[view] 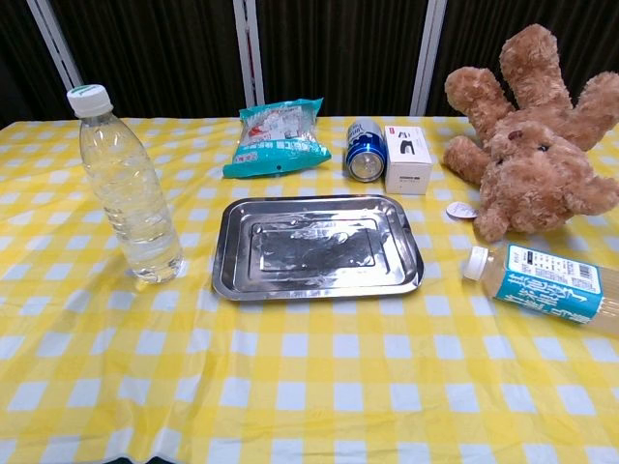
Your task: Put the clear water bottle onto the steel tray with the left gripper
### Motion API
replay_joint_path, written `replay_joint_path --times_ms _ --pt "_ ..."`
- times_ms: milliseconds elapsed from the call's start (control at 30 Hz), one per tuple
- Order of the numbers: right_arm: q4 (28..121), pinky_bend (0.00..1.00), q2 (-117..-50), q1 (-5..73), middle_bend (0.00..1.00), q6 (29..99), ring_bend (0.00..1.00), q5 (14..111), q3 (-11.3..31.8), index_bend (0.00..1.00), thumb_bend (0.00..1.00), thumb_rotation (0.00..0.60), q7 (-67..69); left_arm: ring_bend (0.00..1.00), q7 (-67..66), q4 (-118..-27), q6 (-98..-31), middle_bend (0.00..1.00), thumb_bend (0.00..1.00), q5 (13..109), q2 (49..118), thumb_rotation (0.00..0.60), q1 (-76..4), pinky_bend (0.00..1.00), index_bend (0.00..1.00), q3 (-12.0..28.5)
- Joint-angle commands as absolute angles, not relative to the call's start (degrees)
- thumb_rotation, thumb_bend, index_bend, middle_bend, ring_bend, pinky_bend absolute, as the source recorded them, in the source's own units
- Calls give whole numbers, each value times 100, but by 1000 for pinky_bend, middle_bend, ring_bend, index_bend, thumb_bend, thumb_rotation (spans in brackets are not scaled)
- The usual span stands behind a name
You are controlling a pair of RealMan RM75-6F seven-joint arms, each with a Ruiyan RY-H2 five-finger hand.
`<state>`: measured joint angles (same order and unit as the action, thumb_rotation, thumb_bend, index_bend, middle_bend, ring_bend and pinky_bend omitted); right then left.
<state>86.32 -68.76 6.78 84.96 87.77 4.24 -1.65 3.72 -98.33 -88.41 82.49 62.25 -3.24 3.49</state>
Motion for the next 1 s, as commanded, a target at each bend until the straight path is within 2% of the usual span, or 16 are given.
replay_joint_path --times_ms 33,633,800,833,933,1000 --pt "8651 0 -6865 669 0 8495 0 8774 413 97 49 600 -166 0 366 -9835 -8829 45 242 8244 6228 600 -324 0 144 353" --pt "8874 0 -6724 616 0 8474 0 8773 344 97 49 600 -220 0 510 -9830 -8661 48 228 8272 6243 600 -361 0 126 366" --pt "8870 0 -6707 609 0 8468 0 8759 343 97 49 600 -129 0 695 -9785 -8587 90 227 8306 6347 600 -430 0 132 403" --pt "8864 0 -6701 609 0 8453 0 8750 340 97 49 600 -104 0 964 -9777 -8458 98 224 8296 6398 600 -502 0 132 430" --pt "8865 0 -6698 619 0 8413 0 8755 324 97 49 600 -53 0 2666 -9891 -7281 89 203 8032 6393 600 -989 0 132 511" --pt "8863 0 -6697 632 0 8399 0 8755 330 97 49 600 -38 0 3196 -9833 -6816 70 185 7966 6367 600 -1203 0 132 545"
